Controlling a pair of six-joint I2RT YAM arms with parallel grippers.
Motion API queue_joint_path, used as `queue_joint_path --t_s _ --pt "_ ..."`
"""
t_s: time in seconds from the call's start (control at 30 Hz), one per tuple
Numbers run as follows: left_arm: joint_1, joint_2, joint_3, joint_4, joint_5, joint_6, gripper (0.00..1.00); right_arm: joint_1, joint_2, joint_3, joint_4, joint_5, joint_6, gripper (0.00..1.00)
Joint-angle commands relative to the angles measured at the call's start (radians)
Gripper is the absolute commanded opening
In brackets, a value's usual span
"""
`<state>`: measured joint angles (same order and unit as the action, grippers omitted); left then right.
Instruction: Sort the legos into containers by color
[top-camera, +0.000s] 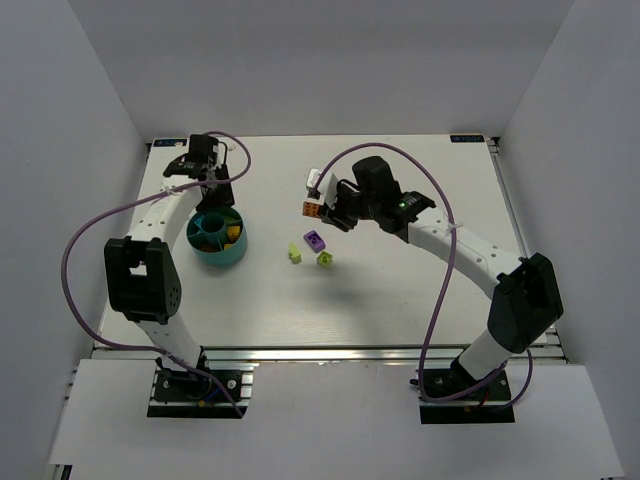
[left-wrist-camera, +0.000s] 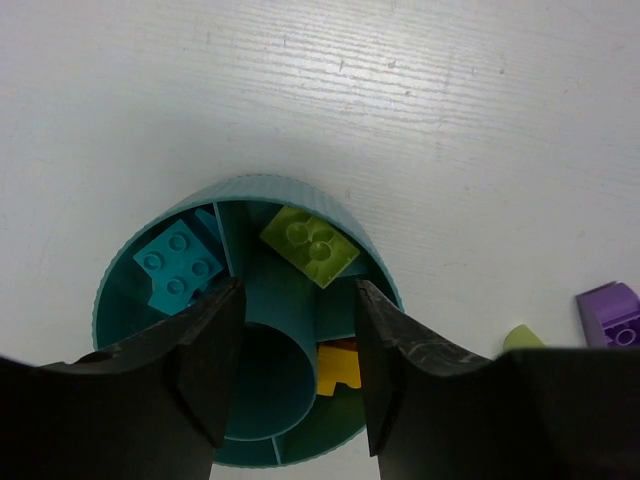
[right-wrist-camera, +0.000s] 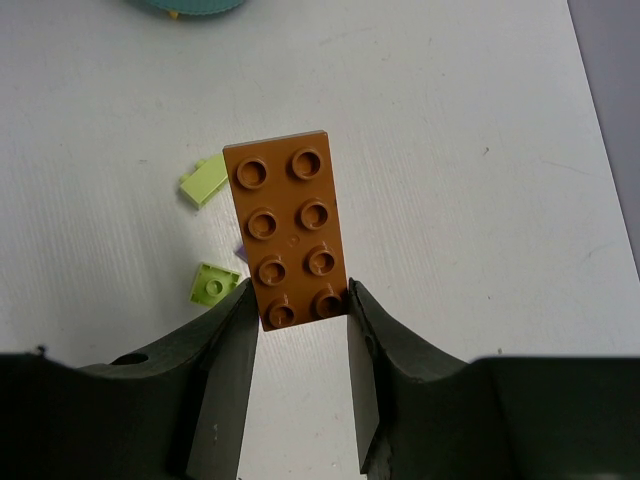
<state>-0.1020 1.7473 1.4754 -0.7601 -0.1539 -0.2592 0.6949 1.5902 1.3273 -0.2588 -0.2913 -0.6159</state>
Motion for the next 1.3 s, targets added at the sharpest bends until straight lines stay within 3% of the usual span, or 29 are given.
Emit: queue_joint_path --t_s 0.0,0.1,0.17,0.3,0.33,0.37,0.43,0.63,0.8,1.07,1.23,1.27 --pt "0.001 -0.049 0.062 -0.013 -0.001 -0.003 0.57 -0.003 -0.053 -0.002 0.038 -0.023 0.005 0.0" --pt "-0.001 -0.106 0.092 0.008 0.051 -0.025 0.48 -0.003 -0.056 0.004 0.003 -0.087 -0.033 0.0" --pt "-0.001 -0.146 0.08 0.034 0.198 -0.052 0.46 -0.003 -0.061 0.006 -0.051 -0.14 -0.096 0.0" --pt "-0.002 -0.279 -0.086 0.224 0.515 -0.188 0.57 -0.003 -0.078 -0.031 -0.069 -0.212 -0.151 0.0" --pt "-0.005 -0.334 -0.136 0.266 0.577 -0.225 0.67 -0.002 -0.082 -0.037 -0.063 -0.21 -0.153 0.0" --pt "-0.017 -0.362 -0.183 0.307 0.665 -0.303 0.71 -0.001 -0.082 -0.04 -0.056 -0.209 -0.15 0.0" --pt "-0.053 -0.44 -0.332 0.504 0.744 -0.424 0.75 -0.001 -0.079 -0.043 -0.053 -0.204 -0.143 0.0" --pt "-0.142 -0.531 -0.585 0.772 0.801 -0.609 0.77 -0.001 -0.073 -0.03 -0.043 -0.22 -0.11 0.0" --pt "-0.222 -0.516 -0.618 0.87 0.804 -0.667 0.77 0.003 -0.062 -0.019 -0.046 -0.218 -0.104 0.0" --pt "-0.26 -0.485 -0.621 0.918 0.81 -0.698 0.75 0.008 -0.073 -0.028 -0.04 -0.213 -0.091 0.0" --pt "-0.266 -0.467 -0.626 0.883 0.81 -0.681 0.67 0.008 -0.085 -0.03 -0.02 -0.22 -0.077 0.0" --pt "-0.266 -0.46 -0.63 0.887 0.812 -0.681 0.61 0.008 -0.087 -0.028 -0.014 -0.221 -0.071 0.0"
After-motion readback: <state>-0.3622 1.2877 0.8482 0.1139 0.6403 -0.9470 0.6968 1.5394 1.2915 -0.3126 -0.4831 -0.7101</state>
